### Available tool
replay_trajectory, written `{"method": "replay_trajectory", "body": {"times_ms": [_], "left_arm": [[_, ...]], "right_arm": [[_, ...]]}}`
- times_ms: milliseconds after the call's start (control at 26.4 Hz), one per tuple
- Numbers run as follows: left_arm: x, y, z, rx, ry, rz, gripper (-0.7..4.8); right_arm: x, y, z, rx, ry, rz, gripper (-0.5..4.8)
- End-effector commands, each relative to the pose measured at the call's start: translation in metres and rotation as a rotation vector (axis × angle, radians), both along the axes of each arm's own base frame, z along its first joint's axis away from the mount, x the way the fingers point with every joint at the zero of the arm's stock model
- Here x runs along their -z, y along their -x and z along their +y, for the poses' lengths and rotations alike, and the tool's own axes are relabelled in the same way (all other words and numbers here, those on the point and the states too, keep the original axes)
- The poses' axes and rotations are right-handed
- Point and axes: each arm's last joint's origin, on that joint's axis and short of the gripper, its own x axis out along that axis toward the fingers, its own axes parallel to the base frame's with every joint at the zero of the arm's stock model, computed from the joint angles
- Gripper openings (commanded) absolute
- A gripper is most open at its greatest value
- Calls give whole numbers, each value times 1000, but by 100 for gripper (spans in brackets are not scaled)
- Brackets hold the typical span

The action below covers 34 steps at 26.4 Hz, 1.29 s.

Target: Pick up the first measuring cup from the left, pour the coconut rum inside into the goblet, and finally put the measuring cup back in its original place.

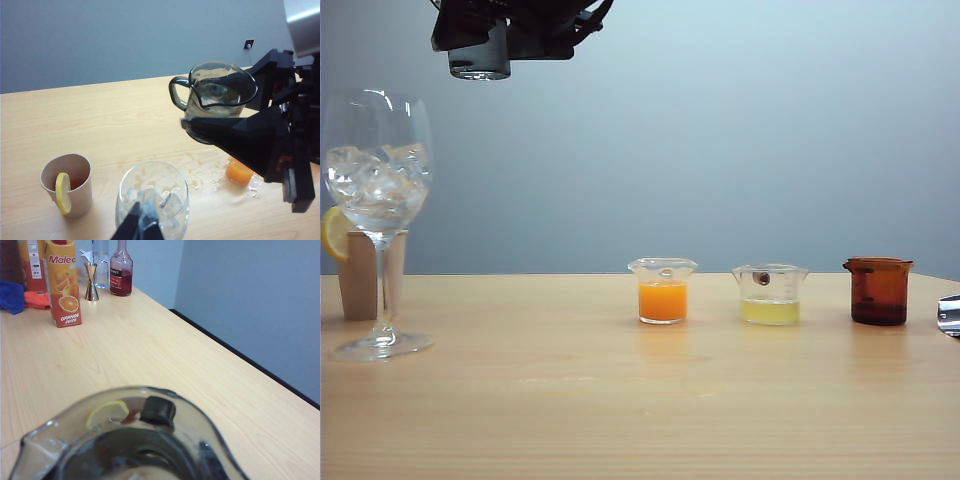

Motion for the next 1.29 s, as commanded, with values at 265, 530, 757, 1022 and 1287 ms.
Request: {"method": "replay_trajectory", "body": {"times_ms": [265,530,757,1022,1287], "left_arm": [[-4,1,0,7,0,-20,-5],[-4,1,0,7,-1,-19,-5],[-4,1,0,7,-1,-20,-5],[-4,1,0,7,-1,-19,-5],[-4,1,0,7,-1,-19,-5]], "right_arm": [[-11,1,3,-2,-40,-47,0],[-4,-2,7,-2,-47,-52,0],[-2,-7,6,8,-58,-61,0],[-9,-21,19,7,-23,-75,-1],[-7,-19,21,-5,25,-124,0]]}}
